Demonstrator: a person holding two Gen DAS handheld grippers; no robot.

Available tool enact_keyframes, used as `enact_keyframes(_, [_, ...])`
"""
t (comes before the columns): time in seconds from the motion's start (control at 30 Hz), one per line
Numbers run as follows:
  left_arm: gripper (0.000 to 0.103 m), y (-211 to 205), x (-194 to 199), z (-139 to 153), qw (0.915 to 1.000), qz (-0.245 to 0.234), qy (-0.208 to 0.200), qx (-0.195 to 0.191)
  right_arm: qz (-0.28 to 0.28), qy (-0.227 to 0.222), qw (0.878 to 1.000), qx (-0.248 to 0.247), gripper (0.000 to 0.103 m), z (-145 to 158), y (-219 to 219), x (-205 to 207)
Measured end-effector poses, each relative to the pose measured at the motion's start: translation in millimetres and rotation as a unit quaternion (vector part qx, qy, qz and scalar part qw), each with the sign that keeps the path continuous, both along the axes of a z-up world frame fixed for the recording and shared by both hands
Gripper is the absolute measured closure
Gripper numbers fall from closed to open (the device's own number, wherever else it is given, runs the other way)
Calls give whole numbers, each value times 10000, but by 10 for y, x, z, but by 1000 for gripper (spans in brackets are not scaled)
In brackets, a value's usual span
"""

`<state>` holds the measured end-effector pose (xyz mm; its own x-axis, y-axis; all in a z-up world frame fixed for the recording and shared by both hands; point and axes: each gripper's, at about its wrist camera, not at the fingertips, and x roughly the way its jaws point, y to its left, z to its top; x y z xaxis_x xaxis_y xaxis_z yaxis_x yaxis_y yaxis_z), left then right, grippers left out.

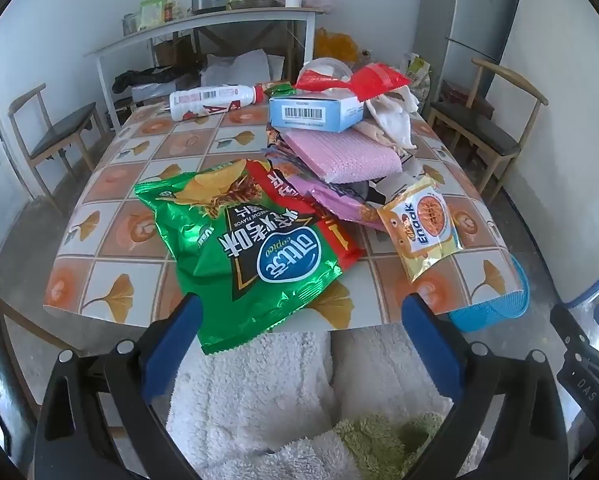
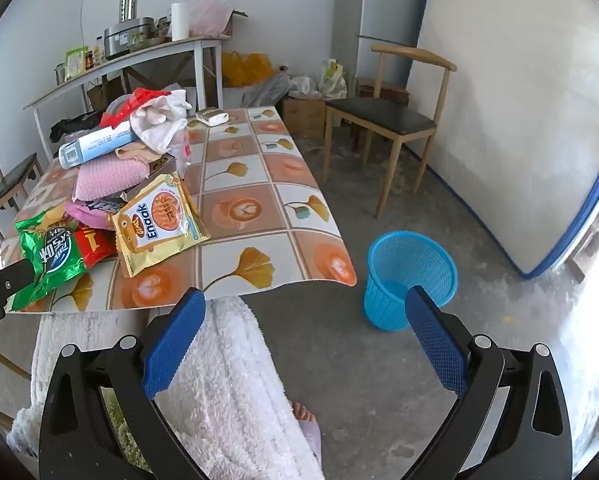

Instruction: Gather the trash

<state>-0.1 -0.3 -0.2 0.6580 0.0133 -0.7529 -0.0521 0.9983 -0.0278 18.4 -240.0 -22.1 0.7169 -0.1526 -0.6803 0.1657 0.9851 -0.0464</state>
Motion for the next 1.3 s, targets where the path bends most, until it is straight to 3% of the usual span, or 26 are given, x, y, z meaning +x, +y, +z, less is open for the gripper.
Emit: enact_keyframes(1.3, [6, 95, 58, -110, 9995, 203, 238, -72, -1, 60, 10000, 67, 7, -17, 10, 12])
